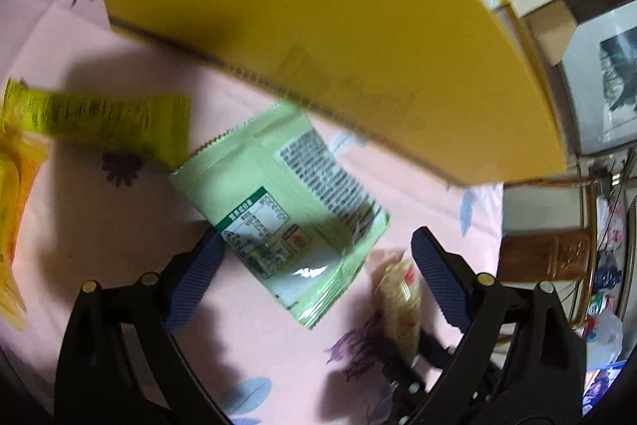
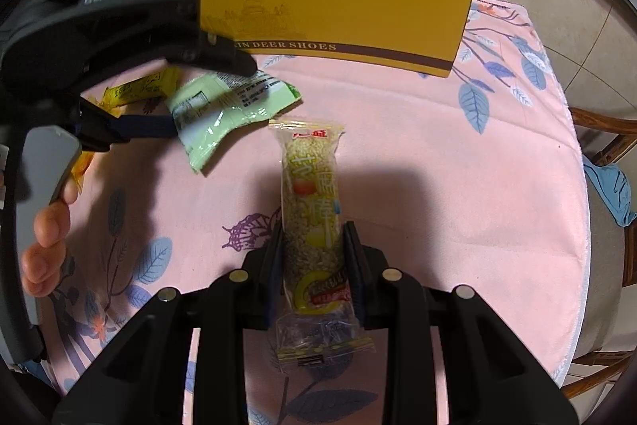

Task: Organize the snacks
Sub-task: 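Grasp the pale green cracker pack with the left gripper, then carry the sesame bar and green pack into the yellow box and release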

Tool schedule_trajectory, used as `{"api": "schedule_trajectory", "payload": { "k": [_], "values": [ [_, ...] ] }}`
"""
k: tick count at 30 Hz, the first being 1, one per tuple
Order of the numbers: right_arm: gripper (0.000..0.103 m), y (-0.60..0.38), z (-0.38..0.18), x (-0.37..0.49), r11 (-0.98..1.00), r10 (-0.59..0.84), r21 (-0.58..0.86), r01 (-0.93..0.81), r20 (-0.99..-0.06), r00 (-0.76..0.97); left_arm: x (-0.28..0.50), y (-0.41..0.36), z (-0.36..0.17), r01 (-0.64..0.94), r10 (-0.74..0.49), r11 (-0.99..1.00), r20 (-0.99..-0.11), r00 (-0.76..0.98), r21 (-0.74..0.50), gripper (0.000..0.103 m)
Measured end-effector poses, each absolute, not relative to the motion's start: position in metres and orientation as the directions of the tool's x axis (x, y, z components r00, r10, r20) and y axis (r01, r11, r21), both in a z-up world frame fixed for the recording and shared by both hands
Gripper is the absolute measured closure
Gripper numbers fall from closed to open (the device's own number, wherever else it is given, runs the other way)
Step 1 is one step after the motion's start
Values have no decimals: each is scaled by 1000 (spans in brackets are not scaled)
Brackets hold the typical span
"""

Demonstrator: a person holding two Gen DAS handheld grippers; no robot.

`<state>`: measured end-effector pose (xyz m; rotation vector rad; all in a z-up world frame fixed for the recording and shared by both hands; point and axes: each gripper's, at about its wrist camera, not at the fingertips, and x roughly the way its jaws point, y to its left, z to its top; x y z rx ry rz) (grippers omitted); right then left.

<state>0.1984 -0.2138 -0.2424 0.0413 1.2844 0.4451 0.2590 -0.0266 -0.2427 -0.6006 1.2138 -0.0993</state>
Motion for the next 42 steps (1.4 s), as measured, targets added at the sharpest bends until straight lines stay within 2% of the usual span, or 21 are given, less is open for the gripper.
{"api": "schedule_trajectory", "payload": {
  "k": [3, 5, 7, 12, 15, 17, 22, 32, 42],
  "values": [
    [74, -216, -243, 200, 911, 349, 280, -302, -914, 207, 267, -33, -234, -213, -360, 860, -848, 390, -464, 19],
    [74, -217, -243, 200, 911, 353, 285, -299, -912, 207, 270, -35, -227, -197, -333, 877, -850, 409, -439, 40],
    [74, -217, -243, 200, 911, 355, 287, -295, -911, 210, 274, -37, -226, -199, -286, 901, -873, 396, -386, 45],
    [74, -218, -243, 203, 912, 351, 283, -296, -914, 206, 282, -33, -234, -268, -283, 883, -891, 354, -386, 47],
    [74, -217, -243, 203, 916, 343, 276, -292, -915, 210, 282, -37, -220, -254, -255, 891, -876, 408, -378, 55],
    [74, -215, -243, 205, 919, 336, 267, -289, -915, 223, 284, -40, -216, -236, -262, 892, -866, 425, -386, 69],
    [74, -211, -245, 216, 922, 345, 280, -266, -908, 240, 298, -49, -221, -219, -264, 903, -879, 397, -370, 83],
    [73, -208, -243, 214, 924, 342, 277, -262, -907, 248, 291, -52, -217, -148, -281, 917, -862, 421, -371, 96],
    [74, -205, -230, 215, 926, 337, 266, -268, -901, 273, 261, -54, -184, -23, -208, 969, -860, 465, -247, 100]
  ]
}}
